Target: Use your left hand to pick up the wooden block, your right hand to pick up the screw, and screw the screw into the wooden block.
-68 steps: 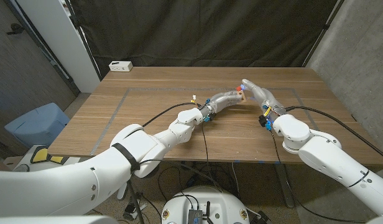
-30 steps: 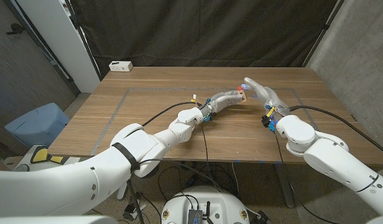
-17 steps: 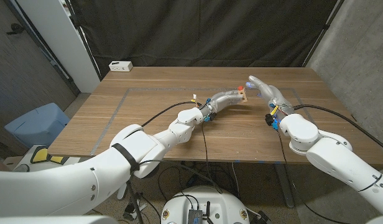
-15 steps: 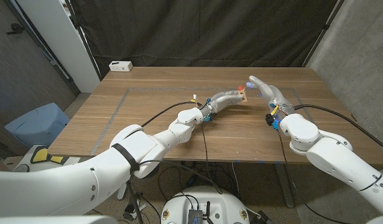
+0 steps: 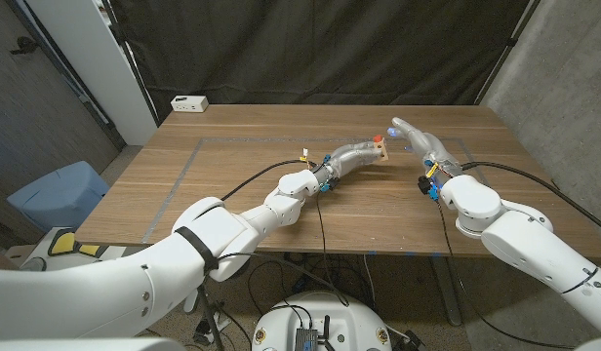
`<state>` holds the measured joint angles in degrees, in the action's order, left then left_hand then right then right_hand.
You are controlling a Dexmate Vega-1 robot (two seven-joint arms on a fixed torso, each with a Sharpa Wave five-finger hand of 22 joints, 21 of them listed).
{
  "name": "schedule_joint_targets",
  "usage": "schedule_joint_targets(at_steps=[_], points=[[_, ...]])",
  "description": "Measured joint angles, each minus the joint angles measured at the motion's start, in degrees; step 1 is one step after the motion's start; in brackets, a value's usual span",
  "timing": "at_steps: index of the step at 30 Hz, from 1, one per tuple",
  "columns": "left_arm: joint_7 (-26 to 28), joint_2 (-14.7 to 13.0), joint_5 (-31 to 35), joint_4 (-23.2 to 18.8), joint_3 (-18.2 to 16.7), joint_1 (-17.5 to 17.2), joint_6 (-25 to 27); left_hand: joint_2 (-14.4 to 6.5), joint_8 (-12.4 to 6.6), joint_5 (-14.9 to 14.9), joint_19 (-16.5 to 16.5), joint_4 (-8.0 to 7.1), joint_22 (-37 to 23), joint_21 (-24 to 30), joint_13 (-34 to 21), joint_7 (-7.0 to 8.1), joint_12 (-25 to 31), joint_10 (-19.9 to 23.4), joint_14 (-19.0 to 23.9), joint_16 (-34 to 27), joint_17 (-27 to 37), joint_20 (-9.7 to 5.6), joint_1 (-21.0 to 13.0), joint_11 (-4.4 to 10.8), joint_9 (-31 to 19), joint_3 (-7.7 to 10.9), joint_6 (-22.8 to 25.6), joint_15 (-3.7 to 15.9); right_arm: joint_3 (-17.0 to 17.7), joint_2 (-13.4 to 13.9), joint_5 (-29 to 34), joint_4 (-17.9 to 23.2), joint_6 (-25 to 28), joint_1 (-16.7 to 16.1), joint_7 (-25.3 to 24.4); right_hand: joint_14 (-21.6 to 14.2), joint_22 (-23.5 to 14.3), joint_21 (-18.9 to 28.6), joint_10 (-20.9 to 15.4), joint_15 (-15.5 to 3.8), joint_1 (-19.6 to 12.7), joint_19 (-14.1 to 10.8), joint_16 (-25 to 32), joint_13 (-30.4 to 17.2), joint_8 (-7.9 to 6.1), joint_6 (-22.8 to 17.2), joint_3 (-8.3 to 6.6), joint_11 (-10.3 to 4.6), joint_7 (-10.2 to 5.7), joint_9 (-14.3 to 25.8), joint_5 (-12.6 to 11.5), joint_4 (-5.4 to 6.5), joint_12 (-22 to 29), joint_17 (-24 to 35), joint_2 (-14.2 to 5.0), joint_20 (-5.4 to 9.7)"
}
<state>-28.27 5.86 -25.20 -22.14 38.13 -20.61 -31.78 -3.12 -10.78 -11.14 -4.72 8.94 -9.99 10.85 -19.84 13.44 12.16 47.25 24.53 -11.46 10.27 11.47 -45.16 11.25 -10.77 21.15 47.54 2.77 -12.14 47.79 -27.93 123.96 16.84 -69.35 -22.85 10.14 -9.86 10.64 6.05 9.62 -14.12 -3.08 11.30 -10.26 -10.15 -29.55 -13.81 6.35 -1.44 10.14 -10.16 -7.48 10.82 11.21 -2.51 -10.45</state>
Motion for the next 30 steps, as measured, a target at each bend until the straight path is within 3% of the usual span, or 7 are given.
schedule_joint_targets(at_steps=[30], points=[[-0.47,-0.13,-0.27,-0.07,-0.17,-0.14,-0.01,0.09,0.00,-0.12,0.00,0.08,0.00,0.00,0.03,0.00,-0.01,0.21,0.00,0.00,-0.01,0.00,-0.21,-0.21,-0.03,0.08,0.00,0.00,-3.56,0.15,-0.60,-1.70,1.08,4.10,2.61,0.00,0.00,0.00,0.00,0.00,0.00,0.00,0.00,0.00,0.00,0.61,0.00,0.00,0.00,0.00,0.00,0.00,0.00,0.01,0.00,0.00]])
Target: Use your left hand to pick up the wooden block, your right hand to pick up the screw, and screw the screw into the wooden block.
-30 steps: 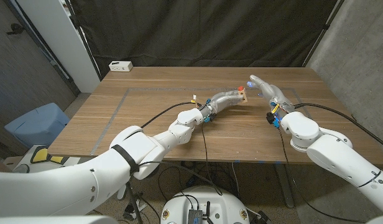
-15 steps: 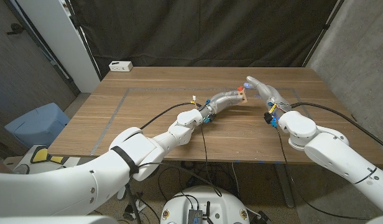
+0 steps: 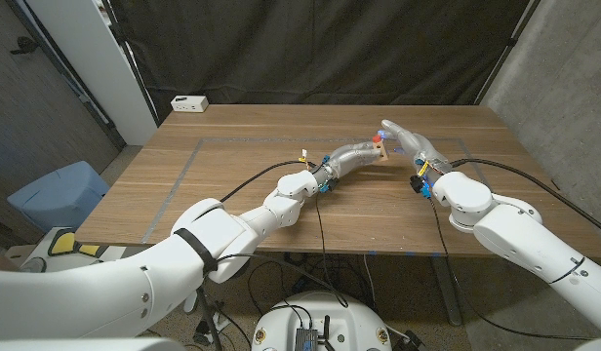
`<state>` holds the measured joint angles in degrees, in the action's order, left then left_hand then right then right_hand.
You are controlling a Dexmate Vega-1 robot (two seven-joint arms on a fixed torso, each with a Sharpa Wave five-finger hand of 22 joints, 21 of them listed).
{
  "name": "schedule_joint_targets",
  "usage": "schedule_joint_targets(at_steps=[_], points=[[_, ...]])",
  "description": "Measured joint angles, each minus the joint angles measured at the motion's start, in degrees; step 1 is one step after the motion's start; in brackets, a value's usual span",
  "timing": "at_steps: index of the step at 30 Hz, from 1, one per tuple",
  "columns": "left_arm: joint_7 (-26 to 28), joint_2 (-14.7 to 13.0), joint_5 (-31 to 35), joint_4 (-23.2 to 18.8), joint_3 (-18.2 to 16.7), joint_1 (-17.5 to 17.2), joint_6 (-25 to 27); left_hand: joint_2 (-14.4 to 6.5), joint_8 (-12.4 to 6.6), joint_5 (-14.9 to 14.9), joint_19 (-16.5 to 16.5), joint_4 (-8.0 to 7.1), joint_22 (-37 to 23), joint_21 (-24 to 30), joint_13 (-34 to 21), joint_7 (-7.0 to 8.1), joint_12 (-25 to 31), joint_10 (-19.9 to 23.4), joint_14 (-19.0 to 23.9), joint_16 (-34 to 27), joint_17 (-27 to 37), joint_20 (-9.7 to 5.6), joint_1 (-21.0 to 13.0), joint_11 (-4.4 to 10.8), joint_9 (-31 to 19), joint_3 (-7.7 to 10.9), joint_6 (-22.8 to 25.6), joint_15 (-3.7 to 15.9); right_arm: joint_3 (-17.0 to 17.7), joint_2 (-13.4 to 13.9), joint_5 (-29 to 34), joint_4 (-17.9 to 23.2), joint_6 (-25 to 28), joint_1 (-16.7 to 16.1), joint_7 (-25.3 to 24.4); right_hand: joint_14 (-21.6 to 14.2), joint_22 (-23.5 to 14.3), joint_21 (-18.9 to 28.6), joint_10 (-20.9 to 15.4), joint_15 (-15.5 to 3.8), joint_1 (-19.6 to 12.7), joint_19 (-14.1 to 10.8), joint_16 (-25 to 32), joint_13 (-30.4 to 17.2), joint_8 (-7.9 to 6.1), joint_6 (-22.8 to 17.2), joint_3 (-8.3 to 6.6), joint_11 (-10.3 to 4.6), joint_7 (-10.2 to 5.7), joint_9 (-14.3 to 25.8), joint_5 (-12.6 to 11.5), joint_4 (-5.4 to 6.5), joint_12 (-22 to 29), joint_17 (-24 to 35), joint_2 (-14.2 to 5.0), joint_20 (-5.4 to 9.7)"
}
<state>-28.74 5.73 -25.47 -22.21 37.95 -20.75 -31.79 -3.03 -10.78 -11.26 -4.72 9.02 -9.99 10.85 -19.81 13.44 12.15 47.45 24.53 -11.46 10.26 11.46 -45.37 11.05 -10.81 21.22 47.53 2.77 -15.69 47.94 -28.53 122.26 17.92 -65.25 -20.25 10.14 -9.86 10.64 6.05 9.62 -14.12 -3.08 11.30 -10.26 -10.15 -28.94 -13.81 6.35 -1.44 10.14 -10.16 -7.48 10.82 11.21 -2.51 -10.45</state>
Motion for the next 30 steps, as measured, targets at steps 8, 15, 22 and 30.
schedule_joint_targets(at_steps=[8,15,22,30], points=[[0.26,0.14,0.00,0.33,0.00,0.24,0.68,-0.03,0.00,0.01,0.00,0.00,0.00,0.00,0.00,0.00,0.00,0.00,0.00,0.00,0.00,0.00,0.04,0.00,0.02,0.00,0.00,0.00,-0.48,0.14,-0.05,-0.05,0.12,0.51,0.27,-0.32,0.00,0.00,0.00,0.32,0.00,0.00,0.00,0.00,0.00,0.00,0.00,0.00,0.00,0.00,0.00,0.00,0.00,0.00,0.00,0.00],[0.60,0.29,0.05,0.59,0.03,0.48,1.40,-0.16,0.00,0.06,0.00,0.00,0.00,0.00,0.00,0.00,0.00,0.00,0.00,0.00,-0.09,0.00,0.17,0.00,0.04,0.01,0.00,0.00,-0.84,0.28,-0.15,-0.07,0.30,0.86,0.48,-0.31,0.00,0.00,0.00,0.31,0.00,0.00,0.00,0.00,0.00,0.00,0.00,0.00,0.00,0.00,0.00,0.00,0.00,0.00,0.00,0.00],[0.90,0.41,0.09,0.80,0.06,0.69,2.10,-0.18,0.00,0.07,0.00,0.00,0.00,0.00,0.00,0.00,0.00,0.00,0.00,0.00,-0.01,0.00,0.19,0.00,0.03,0.01,0.00,0.00,-1.12,0.39,-0.30,-0.12,0.50,1.07,0.62,-0.31,0.00,0.00,0.00,0.31,0.00,0.00,0.00,0.00,0.00,-0.01,0.00,0.00,0.00,0.00,0.00,0.00,0.00,0.00,0.00,0.00],[1.12,0.53,0.13,1.00,0.10,0.89,2.68,-0.31,0.00,0.07,0.00,0.01,0.00,0.00,0.00,0.00,0.00,0.00,0.00,0.00,-0.11,0.00,0.33,0.00,0.02,0.01,0.00,0.00,-1.28,0.48,-0.51,-0.14,0.72,1.10,0.62,-0.31,0.00,0.00,0.00,0.31,0.24,0.00,0.00,0.00,0.00,-0.01,0.00,0.00,0.00,0.00,0.00,0.00,0.00,0.00,-0.24,0.00]])
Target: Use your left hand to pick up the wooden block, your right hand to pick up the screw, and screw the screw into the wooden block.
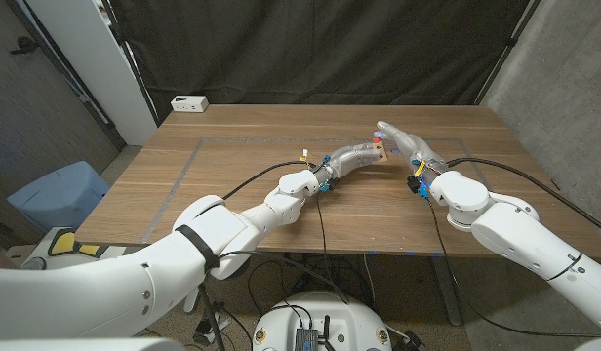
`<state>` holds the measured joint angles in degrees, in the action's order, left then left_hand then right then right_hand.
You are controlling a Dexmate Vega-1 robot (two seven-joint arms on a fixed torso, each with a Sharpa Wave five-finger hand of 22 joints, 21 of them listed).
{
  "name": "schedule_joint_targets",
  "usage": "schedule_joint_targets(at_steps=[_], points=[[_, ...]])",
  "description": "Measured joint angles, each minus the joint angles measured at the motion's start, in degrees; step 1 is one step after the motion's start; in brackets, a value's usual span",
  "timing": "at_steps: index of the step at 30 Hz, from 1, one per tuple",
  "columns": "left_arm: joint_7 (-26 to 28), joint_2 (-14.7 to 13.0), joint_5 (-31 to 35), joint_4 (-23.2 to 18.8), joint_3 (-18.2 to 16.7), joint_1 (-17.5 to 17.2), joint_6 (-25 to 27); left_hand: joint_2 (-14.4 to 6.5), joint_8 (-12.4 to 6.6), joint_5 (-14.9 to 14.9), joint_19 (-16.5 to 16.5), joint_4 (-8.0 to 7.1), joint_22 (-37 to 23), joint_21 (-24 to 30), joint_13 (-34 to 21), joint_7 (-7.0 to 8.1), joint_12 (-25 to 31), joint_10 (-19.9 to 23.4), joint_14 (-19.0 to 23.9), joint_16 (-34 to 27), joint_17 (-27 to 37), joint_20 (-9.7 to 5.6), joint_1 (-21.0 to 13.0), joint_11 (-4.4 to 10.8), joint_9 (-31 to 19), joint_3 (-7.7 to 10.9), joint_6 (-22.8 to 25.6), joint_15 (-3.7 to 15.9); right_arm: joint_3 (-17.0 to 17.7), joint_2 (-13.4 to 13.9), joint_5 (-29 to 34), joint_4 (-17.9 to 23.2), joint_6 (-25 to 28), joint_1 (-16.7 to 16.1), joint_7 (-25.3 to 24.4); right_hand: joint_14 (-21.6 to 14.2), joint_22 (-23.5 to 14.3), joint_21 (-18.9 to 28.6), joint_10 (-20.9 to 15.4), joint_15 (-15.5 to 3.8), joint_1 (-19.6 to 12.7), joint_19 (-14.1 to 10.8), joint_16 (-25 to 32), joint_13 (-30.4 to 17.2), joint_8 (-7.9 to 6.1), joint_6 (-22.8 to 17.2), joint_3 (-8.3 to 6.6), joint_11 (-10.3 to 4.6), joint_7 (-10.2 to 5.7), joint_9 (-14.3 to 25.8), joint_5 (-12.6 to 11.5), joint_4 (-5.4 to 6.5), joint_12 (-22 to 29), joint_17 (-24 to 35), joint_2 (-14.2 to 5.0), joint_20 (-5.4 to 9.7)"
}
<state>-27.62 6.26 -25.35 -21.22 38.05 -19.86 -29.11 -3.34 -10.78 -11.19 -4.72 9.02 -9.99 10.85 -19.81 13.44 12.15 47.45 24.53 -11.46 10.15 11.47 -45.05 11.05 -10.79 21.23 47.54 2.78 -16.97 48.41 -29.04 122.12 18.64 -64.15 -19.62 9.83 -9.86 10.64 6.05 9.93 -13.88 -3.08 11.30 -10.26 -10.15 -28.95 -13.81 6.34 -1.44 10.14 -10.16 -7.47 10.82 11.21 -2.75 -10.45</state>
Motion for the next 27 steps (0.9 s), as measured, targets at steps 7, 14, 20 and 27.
schedule_joint_targets(at_steps=[7,14,20,27], points=[[0.32,0.10,0.03,0.16,0.03,0.19,0.82,0.00,0.00,0.06,0.00,0.00,0.00,0.00,0.00,0.00,0.00,0.00,0.00,0.00,0.13,0.00,0.00,0.00,-0.03,0.00,0.00,0.00,-0.31,0.06,-0.07,0.08,0.01,0.00,0.00,0.00,0.00,0.00,0.00,0.00,0.00,0.00,0.00,0.00,0.00,0.00,0.00,0.00,0.00,0.00,0.00,0.00,0.00,0.00,0.00,0.00],[0.65,0.21,0.04,0.28,0.05,0.36,1.39,0.00,0.00,-0.07,0.00,0.00,0.00,0.00,0.00,0.00,0.00,0.00,0.11,0.00,0.13,0.00,0.00,0.00,-0.03,0.00,0.00,-0.11,-1.02,-0.18,-0.07,0.12,-0.21,0.27,0.28,0.00,0.00,0.00,0.00,0.00,0.00,0.00,0.00,0.00,0.00,0.00,0.00,0.00,0.00,0.00,0.00,0.00,0.00,0.00,0.00,0.00],[0.91,0.27,0.03,0.36,0.06,0.47,1.74,0.00,0.00,-0.08,0.00,0.00,0.00,0.00,0.00,0.00,0.00,0.00,0.11,0.00,0.13,0.00,0.01,0.00,-0.02,0.01,0.00,-0.11,-2.03,-0.90,0.12,-0.41,-0.89,0.91,0.68,0.00,0.13,-0.23,0.00,0.00,0.00,0.02,0.00,0.00,0.00,0.00,0.00,0.00,0.00,0.00,0.00,0.00,0.00,0.00,0.00,-0.01],[1.08,0.34,-0.03,0.40,0.06,0.51,1.97,0.00,0.00,-0.08,0.00,0.01,0.00,0.00,0.00,0.00,0.00,0.00,0.11,0.00,0.13,0.00,0.01,0.00,-0.02,0.01,0.00,-0.11,-2.98,-1.67,0.45,-1.24,-1.75,1.66,1.19,0.00,0.15,0.00,0.00,0.00,-0.01,0.04,0.00,0.00,0.00,0.00,0.00,0.00,0.00,0.00,0.00,0.00,0.00,0.00,0.00,-0.03]])
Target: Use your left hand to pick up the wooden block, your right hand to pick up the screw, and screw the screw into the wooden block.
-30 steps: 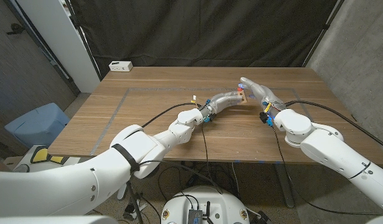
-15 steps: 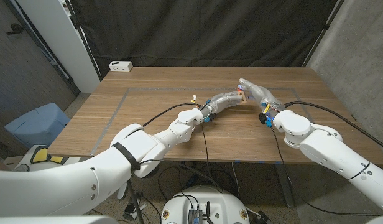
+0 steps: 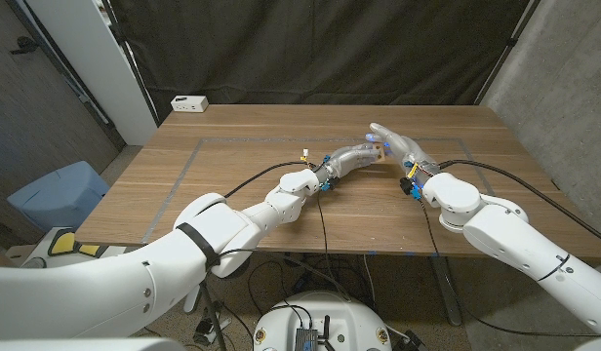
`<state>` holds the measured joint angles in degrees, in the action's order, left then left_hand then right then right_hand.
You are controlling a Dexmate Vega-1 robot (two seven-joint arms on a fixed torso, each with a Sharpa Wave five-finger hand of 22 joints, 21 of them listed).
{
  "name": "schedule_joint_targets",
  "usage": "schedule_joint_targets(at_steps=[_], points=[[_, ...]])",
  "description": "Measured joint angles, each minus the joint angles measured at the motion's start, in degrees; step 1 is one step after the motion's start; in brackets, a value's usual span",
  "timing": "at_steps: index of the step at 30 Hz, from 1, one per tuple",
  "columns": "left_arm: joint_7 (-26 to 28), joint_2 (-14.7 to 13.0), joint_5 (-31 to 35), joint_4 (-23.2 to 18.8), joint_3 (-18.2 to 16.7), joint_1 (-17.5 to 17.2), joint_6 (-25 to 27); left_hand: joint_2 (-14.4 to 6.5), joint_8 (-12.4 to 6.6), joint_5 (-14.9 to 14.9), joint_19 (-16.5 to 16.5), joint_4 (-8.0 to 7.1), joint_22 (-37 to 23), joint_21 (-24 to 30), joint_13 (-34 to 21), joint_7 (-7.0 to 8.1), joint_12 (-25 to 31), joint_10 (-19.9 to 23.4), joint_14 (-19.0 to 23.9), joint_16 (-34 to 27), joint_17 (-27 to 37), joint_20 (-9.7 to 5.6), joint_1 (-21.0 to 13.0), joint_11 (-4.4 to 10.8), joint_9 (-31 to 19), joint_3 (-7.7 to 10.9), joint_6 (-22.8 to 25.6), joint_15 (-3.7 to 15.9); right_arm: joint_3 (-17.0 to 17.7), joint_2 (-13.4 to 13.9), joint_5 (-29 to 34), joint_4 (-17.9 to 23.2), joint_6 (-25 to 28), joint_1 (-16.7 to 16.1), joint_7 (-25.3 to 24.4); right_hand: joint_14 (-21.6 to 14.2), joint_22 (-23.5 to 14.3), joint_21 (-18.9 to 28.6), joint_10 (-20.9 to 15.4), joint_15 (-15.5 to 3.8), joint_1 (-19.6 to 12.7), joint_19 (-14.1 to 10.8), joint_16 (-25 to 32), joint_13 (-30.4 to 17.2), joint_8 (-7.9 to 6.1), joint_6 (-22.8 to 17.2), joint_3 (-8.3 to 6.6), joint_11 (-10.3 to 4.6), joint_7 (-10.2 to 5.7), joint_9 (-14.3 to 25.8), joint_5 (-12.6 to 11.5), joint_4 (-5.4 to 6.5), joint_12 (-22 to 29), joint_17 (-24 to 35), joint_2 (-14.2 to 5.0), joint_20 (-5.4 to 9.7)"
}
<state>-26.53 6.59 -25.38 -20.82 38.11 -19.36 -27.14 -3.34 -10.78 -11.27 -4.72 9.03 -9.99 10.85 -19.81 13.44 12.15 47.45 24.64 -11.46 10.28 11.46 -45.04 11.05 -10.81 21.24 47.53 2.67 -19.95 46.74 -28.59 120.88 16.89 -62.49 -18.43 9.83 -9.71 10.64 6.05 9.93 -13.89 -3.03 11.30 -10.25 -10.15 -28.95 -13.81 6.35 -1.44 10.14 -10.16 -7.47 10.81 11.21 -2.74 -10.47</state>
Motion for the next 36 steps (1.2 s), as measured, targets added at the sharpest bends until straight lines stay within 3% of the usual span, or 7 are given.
schedule_joint_targets(at_steps=[11,36], points=[[0.03,0.03,0.05,0.05,0.12,0.20,0.18,0.00,0.00,0.01,0.00,0.00,0.00,0.00,0.02,0.00,0.00,0.00,0.00,0.00,-0.01,0.00,0.00,0.00,0.04,0.00,0.00,0.00,-0.10,-0.26,0.45,-0.02,-0.77,0.41,-0.03,0.00,-0.07,-0.01,0.00,0.00,0.00,0.20,0.00,0.00,-0.24,-0.22,0.00,0.00,0.22,0.00,0.00,0.00,0.00,0.00,0.00,-0.20],[0.23,0.05,0.41,0.13,0.53,0.68,1.18,0.00,0.00,0.08,0.00,0.07,0.00,0.00,-0.02,0.00,-0.01,0.00,0.00,0.00,-0.02,0.00,0.00,0.00,0.01,0.07,0.00,0.00,3.51,1.04,0.11,1.11,0.06,-0.76,-1.65,0.00,-0.14,0.24,0.00,0.00,0.00,0.17,0.00,0.00,-0.24,-0.22,0.00,0.00,0.22,0.00,0.00,0.00,0.00,0.00,0.00,-0.18]])
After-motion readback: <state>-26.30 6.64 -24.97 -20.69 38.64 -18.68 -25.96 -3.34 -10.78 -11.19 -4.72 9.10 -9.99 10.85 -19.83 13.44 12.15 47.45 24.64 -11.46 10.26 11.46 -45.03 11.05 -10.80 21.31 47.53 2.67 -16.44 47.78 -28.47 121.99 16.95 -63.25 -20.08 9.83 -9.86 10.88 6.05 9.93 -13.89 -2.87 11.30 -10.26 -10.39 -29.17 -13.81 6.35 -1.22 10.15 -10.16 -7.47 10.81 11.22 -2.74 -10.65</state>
